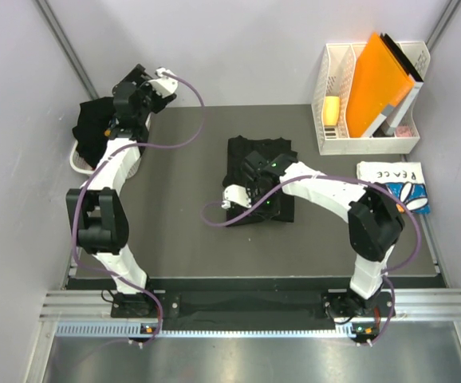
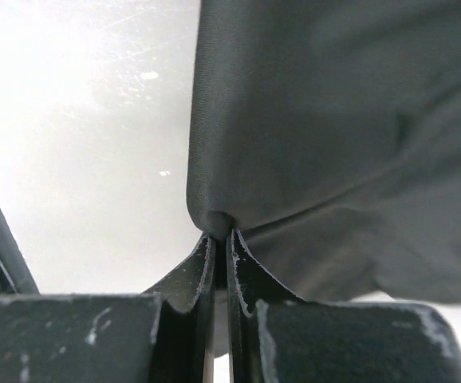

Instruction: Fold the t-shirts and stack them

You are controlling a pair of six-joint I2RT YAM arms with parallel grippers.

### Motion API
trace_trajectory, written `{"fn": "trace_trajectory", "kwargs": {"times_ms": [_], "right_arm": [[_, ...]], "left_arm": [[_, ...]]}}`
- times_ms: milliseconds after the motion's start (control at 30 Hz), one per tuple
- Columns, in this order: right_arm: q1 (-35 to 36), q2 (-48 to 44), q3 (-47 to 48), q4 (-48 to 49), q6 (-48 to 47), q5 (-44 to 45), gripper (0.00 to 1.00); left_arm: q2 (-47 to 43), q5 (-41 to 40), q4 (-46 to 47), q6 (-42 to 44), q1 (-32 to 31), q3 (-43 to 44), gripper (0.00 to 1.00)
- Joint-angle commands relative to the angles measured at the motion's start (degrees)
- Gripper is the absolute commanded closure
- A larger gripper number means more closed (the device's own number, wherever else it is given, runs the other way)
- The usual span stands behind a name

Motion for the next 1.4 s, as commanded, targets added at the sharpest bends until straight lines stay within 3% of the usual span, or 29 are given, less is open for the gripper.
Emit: {"fn": "trace_trajectory", "kwargs": {"times_ms": [0, 533, 800, 1367], "right_arm": [[0.17, -3.43, 3.28, 0.27, -2.21, 3.33, 1.00], [-6.25, -0.98, 14.18, 9.94, -4.85, 14.05, 1.00], [-10.90, 3.59, 17.43, 15.48, -6.52, 14.42, 1.00], [-13.54, 15.02, 26.92, 25.32, -10.21, 15.91, 1.00]], "left_arm": [[0.81, 0.25, 2.74, -1.21, -0.92, 1.91, 0.14], [0.81, 0.07, 1.42, -0.51, -2.42, 1.39, 0.14], [1.25, 0.07, 0.98, -0.59, -3.03, 1.65, 0.14], [4.32, -0.19, -0.43, -0.59, -3.91, 4.29, 0.14]]}}
